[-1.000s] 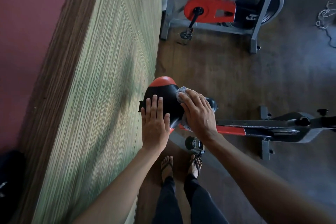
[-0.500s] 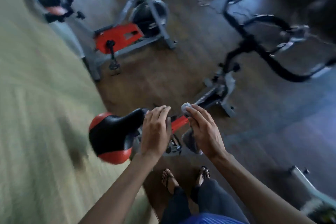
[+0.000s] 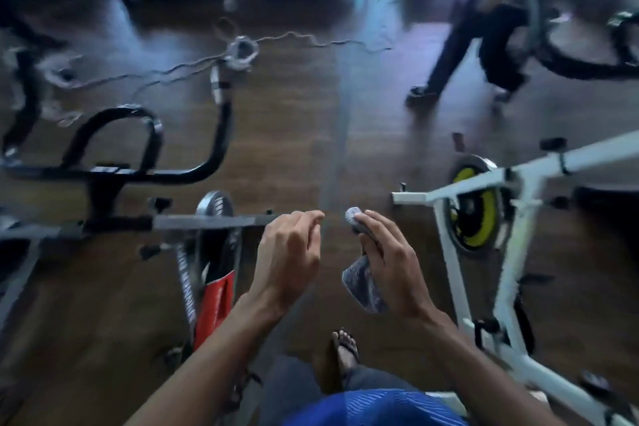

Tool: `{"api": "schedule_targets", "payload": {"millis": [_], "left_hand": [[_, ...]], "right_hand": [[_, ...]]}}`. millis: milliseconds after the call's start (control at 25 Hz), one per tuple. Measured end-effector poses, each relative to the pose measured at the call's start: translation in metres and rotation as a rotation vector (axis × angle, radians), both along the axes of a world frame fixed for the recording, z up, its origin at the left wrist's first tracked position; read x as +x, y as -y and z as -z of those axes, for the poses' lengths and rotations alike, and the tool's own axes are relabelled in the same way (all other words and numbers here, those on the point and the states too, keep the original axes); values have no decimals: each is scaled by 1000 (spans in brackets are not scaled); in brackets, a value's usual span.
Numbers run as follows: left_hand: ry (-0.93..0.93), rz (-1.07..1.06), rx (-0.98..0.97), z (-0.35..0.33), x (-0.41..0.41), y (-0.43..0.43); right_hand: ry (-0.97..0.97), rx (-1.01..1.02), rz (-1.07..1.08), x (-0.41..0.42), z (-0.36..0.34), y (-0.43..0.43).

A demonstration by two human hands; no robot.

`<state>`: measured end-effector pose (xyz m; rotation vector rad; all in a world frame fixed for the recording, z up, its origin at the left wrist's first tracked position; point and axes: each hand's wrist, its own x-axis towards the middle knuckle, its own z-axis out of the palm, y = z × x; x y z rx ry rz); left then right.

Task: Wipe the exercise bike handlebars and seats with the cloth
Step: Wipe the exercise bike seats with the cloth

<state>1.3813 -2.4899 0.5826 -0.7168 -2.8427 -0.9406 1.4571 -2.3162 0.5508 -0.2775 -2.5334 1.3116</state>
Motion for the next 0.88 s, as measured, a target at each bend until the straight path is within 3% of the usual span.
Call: {"api": "schedule_targets", "payload": {"millis": [200, 440, 880], "left_hand": [[3, 433, -22, 0, -10, -117], [17, 930, -32, 3, 26, -216], [112, 1626, -117, 16, 211, -377]], "right_hand": [[26, -45, 451, 51, 8, -70], [-16, -19, 1029, 138, 3, -82], [-96, -123, 1843, 296, 32, -103]]}}
